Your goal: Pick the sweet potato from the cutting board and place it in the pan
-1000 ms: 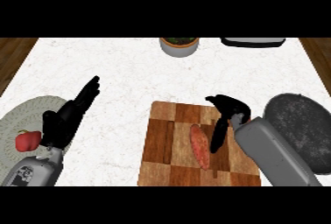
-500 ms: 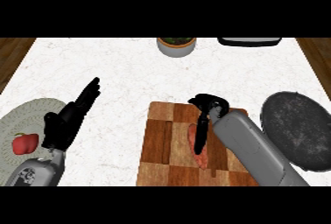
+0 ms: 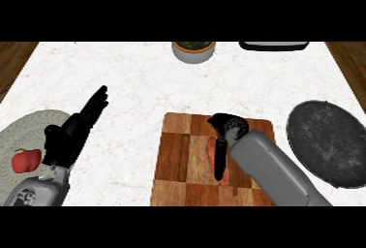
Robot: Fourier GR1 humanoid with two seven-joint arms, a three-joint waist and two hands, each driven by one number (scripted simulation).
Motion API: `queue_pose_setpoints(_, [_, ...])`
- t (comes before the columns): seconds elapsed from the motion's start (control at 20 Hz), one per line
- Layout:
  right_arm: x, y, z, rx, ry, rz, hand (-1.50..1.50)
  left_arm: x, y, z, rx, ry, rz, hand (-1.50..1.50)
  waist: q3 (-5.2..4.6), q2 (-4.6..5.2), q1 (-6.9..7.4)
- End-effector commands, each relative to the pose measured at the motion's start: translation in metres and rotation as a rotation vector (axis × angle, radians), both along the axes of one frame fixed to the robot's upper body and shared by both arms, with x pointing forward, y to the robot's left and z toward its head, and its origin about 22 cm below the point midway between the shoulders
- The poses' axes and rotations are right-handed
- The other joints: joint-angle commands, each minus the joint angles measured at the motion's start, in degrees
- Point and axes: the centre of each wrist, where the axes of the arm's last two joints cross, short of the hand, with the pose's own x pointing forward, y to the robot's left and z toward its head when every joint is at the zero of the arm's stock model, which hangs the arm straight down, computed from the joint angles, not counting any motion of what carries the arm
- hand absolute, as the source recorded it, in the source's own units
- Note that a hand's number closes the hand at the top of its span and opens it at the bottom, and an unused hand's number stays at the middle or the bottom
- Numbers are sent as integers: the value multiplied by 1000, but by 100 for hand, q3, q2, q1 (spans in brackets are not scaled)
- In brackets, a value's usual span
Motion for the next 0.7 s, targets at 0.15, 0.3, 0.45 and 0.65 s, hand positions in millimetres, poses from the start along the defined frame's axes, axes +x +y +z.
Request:
queue_pose_setpoints(0.15, [-9, 5, -10, -160, 40, -13, -150, 9, 5, 16, 1, -7, -3, 0, 3, 6, -1])
queue_pose_setpoints(0.3, [-20, 12, -18, -142, 43, -28, -150, 1, -3, -7, 11, -2, 0, 0, 2, 7, -2])
queue_pose_setpoints(0.45, [-20, -1, -32, -159, 31, -47, -150, -6, 2, 16, 11, -15, 8, 0, 4, 6, 39])
queue_pose_setpoints(0.65, [-24, 3, -40, -124, 89, -14, -150, 12, -7, -2, 7, -12, 6, 0, 2, 17, -10])
